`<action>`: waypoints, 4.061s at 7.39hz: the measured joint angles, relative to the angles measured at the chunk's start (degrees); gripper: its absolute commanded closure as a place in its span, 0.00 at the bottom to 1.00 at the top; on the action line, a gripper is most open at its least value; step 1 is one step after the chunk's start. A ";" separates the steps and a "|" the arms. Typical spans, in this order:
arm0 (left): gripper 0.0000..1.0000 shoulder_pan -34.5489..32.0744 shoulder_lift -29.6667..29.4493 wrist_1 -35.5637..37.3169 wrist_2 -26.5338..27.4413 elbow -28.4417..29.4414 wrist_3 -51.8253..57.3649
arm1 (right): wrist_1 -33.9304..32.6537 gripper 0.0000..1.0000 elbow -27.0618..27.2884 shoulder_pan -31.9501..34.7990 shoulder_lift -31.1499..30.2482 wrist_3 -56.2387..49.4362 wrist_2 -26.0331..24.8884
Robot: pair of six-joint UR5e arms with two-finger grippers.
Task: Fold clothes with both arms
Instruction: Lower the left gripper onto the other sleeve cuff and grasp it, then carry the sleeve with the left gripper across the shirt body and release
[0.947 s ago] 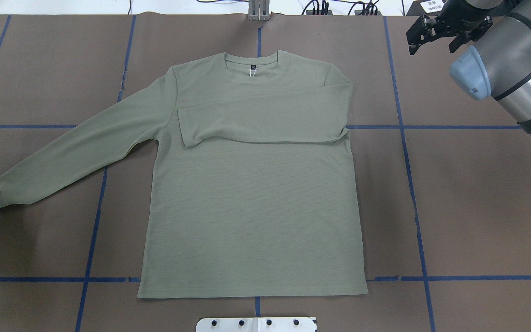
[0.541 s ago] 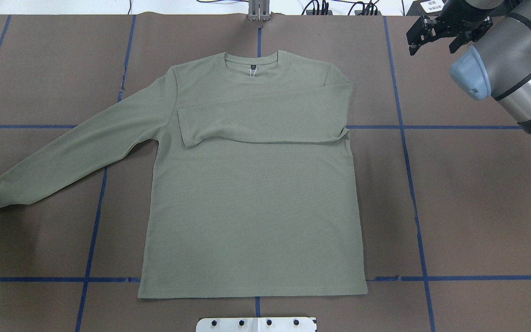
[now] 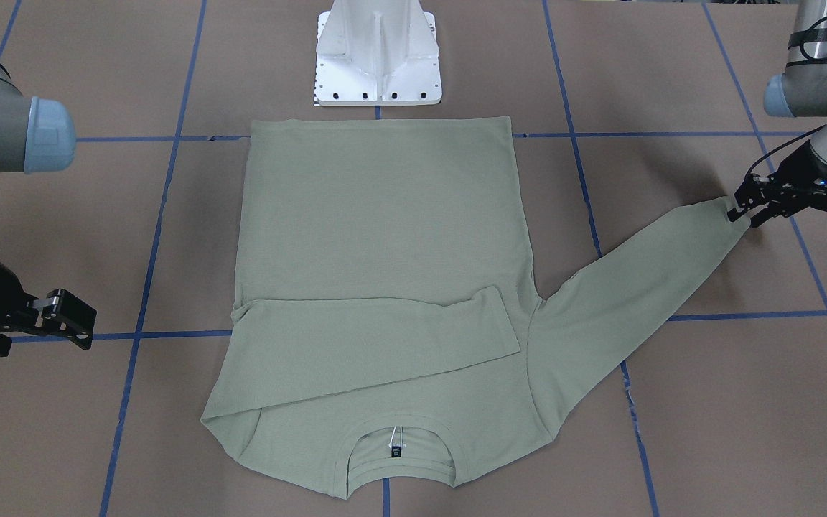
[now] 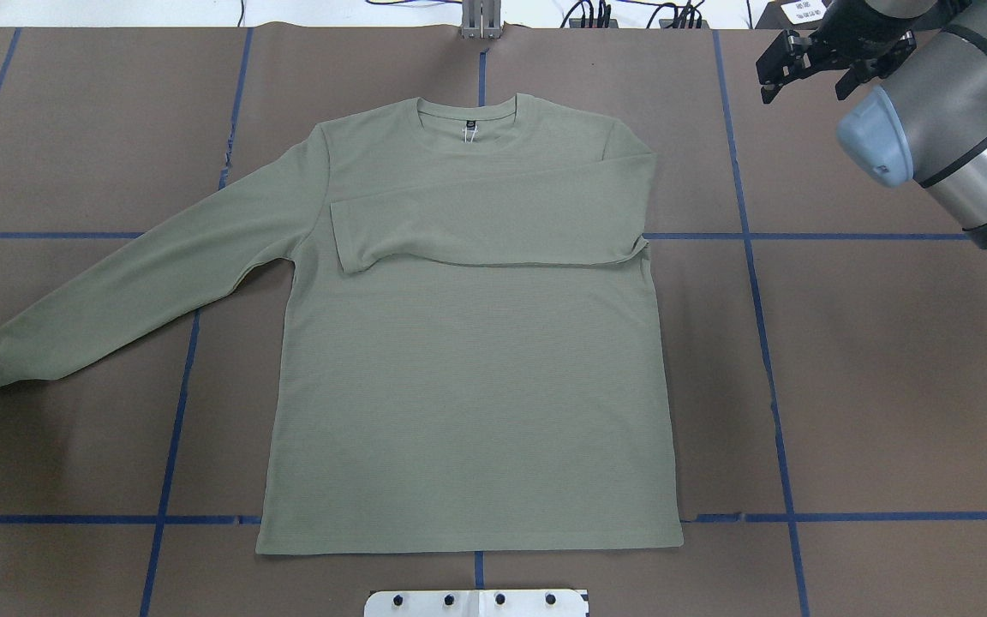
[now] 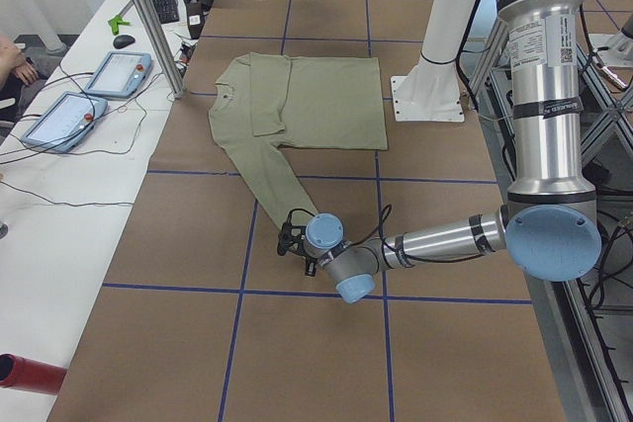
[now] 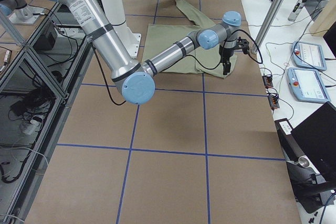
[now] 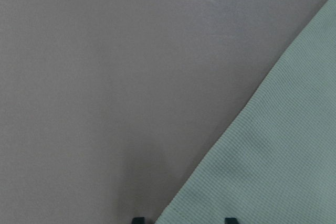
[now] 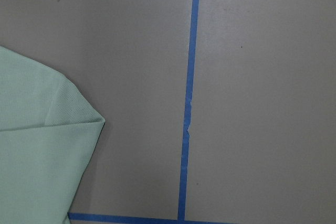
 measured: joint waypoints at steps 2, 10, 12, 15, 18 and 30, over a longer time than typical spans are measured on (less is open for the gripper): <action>1.00 0.05 0.06 -0.87 -0.11 -0.08 -0.93 | -0.02 0.00 0.01 0.00 -0.01 0.00 0.02; 1.00 -0.95 -3.92 25.94 -8.49 -23.06 -2.25 | 0.00 0.00 -0.08 0.00 -0.04 0.00 0.04; 1.00 -0.57 -17.59 52.86 -6.82 -31.00 -2.47 | 0.00 0.00 -0.08 0.09 -0.09 0.00 0.02; 1.00 2.78 -47.88 80.11 -0.43 -22.94 -9.05 | -0.11 0.00 -0.17 1.41 -0.76 -0.78 0.40; 1.00 8.86 -68.78 70.49 0.72 0.78 -22.49 | -0.47 0.00 -0.30 5.81 -4.11 -8.77 0.91; 0.00 25.01 -79.68 35.48 18.77 27.73 -38.26 | 0.29 0.00 -0.51 9.06 -8.46 -15.31 4.67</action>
